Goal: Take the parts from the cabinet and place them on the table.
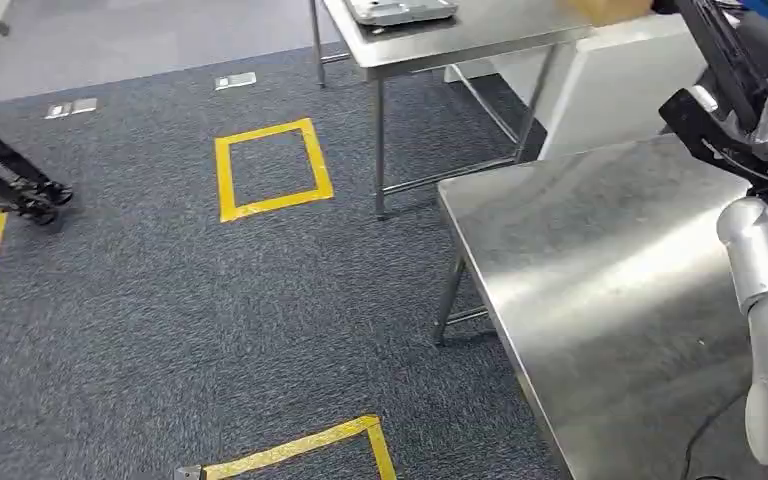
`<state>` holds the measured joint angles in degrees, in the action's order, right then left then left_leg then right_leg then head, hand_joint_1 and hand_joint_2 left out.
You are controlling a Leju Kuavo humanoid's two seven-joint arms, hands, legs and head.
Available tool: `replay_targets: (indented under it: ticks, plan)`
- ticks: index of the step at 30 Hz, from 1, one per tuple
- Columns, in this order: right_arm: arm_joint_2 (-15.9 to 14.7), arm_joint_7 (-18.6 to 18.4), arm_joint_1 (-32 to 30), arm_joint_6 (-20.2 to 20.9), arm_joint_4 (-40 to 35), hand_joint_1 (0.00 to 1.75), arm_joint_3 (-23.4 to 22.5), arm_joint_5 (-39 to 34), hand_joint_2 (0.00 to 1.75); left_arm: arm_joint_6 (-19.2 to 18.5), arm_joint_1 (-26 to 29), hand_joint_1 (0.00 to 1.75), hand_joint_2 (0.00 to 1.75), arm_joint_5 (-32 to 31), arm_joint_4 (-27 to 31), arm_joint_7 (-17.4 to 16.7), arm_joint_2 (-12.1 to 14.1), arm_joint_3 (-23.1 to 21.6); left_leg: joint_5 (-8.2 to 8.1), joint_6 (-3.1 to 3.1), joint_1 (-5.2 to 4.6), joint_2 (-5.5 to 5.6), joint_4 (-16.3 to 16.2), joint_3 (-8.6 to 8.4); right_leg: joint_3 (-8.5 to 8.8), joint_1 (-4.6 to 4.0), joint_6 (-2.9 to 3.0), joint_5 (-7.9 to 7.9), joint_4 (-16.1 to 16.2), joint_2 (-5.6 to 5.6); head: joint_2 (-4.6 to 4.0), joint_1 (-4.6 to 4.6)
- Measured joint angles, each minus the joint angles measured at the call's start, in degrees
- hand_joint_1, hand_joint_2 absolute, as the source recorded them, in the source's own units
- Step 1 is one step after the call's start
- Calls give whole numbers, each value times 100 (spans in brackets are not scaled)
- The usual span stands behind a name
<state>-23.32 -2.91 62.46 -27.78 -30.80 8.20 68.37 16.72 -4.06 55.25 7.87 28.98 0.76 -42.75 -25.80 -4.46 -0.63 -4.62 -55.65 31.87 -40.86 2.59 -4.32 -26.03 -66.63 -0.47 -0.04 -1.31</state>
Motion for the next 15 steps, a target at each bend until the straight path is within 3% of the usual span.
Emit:
replay_targets:
  ticks: [1, 2, 3, 4, 7, 8, 9, 10, 12, 13, 14, 15]
  plan:
    - [-26, -26, -17, -9, 0, 175, 0, 11, 175, 9, -1, 0, 175, 15, 2, 76, -2, 0, -35, 56, 30, -65, -69, 23, 330, 33, -98, 162, 548, -133, 0, 2]
    - [-46, -41, -36, -37, 0, 175, 0, 19, 175, 13, -3, 0, 175, 52, 0, 163, 11, 0, -87, 132, 41, -143, -162, 49, 501, 22, -129, 149, 889, -368, 0, 16]
    - [-50, -70, -67, -65, -7, 175, 0, 46, 175, 28, -4, 0, 175, 83, 0, 266, 26, 2, -131, 189, -12, -189, -211, 86, 513, -76, -109, 189, 814, -365, 0, 24]
    - [-72, -90, -95, -99, -7, 175, 0, 63, 175, 63, 4, 0, 175, 118, 0, 372, 28, 2, -160, 213, -9, -234, -253, 80, 490, -48, 23, 180, 793, -248, 0, 13]
    - [-131, -131, -184, -127, -18, 175, 4, 111, 175, 131, -27, 0, 175, 175, 4, 511, 2, 7, -212, 270, 40, -419, -312, 87, 433, -41, 129, 177, 745, -41, 0, -11]
    - [-138, -142, -199, -129, -37, 175, 2, 116, 175, 136, -36, 0, 175, 177, 7, 527, 2, 9, -304, 312, 87, -173, -383, 94, 422, -32, 169, 185, 755, 24, 0, -18]
    - [-142, -160, -189, -129, -46, 175, 2, 124, 175, 157, -35, 0, 175, 179, 7, 568, -2, 11, -497, 323, 125, 153, -628, 196, 415, -36, 213, 204, 751, 67, 0, -7]
    - [-125, -188, -191, -129, -63, 175, 4, 159, 175, 229, -21, 0, 175, 184, 7, 674, -11, 11, -748, 327, 126, 336, -1078, 387, 406, -44, 233, 217, 753, 137, 0, -31]
    - [-94, -254, -218, -129, -70, 175, 4, 249, 175, 352, -9, 0, 175, 216, 7, 850, -22, 35, -1057, 301, 117, 437, -1914, 799, 390, -98, 259, 230, 752, 290, 0, -35]
    - [-79, -325, -229, -129, -70, 175, 7, 330, 175, 404, -9, 0, 175, 227, 6, 904, -26, 57, -1047, 271, 111, 456, -2077, 908, 381, -131, 279, 243, 751, 360, 0, -29]
    - [-68, -380, -234, -129, -70, 175, 7, 396, 175, 453, -8, 0, 175, 227, 4, 940, -35, 59, -915, 222, 96, 477, -1969, 886, 374, -144, 298, 255, 751, 442, 0, -28]
    - [-57, -431, -233, -120, -70, 175, 7, 450, 175, 514, -6, 0, 175, 236, 4, 997, -48, 59, -696, 166, 66, 497, -1651, 748, 367, -154, 303, 261, 753, 506, 0, -31]
